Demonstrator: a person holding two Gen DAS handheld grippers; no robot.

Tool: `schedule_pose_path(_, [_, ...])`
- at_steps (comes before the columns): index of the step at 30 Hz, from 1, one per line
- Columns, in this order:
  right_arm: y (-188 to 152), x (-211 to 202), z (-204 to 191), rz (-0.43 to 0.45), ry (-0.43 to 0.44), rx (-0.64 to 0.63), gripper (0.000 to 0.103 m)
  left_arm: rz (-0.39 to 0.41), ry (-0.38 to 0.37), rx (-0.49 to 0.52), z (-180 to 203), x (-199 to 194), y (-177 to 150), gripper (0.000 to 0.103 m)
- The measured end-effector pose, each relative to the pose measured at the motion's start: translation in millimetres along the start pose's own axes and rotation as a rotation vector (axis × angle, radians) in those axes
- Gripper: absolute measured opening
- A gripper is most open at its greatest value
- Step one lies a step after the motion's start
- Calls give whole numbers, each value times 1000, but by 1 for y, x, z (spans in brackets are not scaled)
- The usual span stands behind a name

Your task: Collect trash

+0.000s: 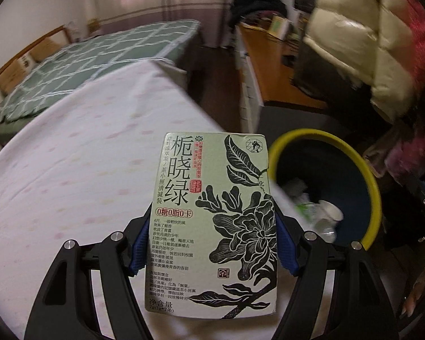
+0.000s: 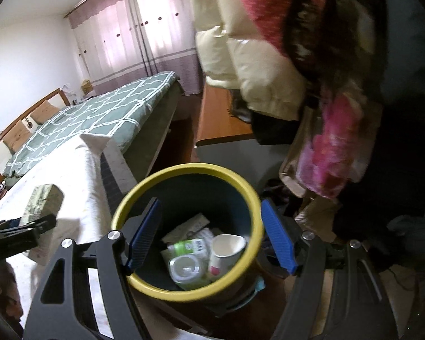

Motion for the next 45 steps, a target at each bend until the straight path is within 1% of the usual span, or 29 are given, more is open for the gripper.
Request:
schedule_pose_path(7, [2, -7, 39, 12, -37, 31, 69, -73, -72, 67, 70, 40, 11, 71])
schedule_pose_path(8, [3, -8, 44, 13, -41, 37, 69, -66, -57, 81, 79, 43, 13, 71])
schedule_pose_path(9, [3, -8, 48, 14, -44, 40, 69, -64, -60, 100, 91, 45, 15, 72])
schedule_pose_path(10, [3, -9, 51, 13, -46, 45, 69, -62, -57, 108, 93, 50, 21, 72])
schedule_pose_path(13, [3, -11, 59, 17, -48, 55, 69, -87, -94, 107, 112, 58, 25, 72])
schedule_pose_path(16, [3, -13, 66, 22, -53, 61, 69, -84, -96, 120, 130, 67, 32, 72])
schedule_pose_path(20, [4, -18, 71, 29, -65, 67, 70, -89, -84, 128, 146, 82, 36, 72])
schedule_pose_path(24, [4, -22, 74, 36, -76, 70, 72, -104, -60, 111, 148, 96, 38, 72])
schedule_pose_path(26, [5, -24, 73, 38, -76, 70, 72, -109, -68, 93, 149, 98, 40, 73])
schedule_pose_path(28, [5, -26, 69, 40, -72, 64, 72, -99, -46, 101, 149, 97, 43, 84])
schedule_pose_path(29, [5, -28, 67, 43, -68, 60, 72, -89, -39, 103, 149, 94, 44, 89])
schedule_pose_path(33, [7, -37, 58, 58, -57, 45, 74, -66, -62, 89, 136, 69, 39, 89])
schedule_pose_path(34, [8, -39, 57, 60, -54, 43, 74, -51, -67, 82, 130, 58, 37, 90])
schedule_pose_path(36, [9, -41, 53, 63, -44, 37, 74, -10, -58, 64, 113, 35, 32, 96])
schedule_pose_path(38, [9, -44, 46, 65, -30, 27, 74, 32, -45, 39, 95, 13, 30, 98])
schedule_pose_path(42, [6, -49, 26, 67, 11, -9, 75, 138, -2, -20, 50, -40, 16, 98])
schedule_pose_path(44, [5, -51, 15, 69, 35, -28, 76, 189, 37, -47, 26, -68, 6, 98])
schedule_pose_path(45, [4, -54, 9, 71, 48, -39, 76, 221, 74, -67, 9, -87, -3, 98])
Point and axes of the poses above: each gripper's, at about its wrist camera, not at the fingertips, and x roughly the way its jaws point, z to its right, y to its top, the point moved 3 cm from there along x, roughly the way its jaws point, and after that the axes turned 2 degrees about -x, right-handed, at the moved point
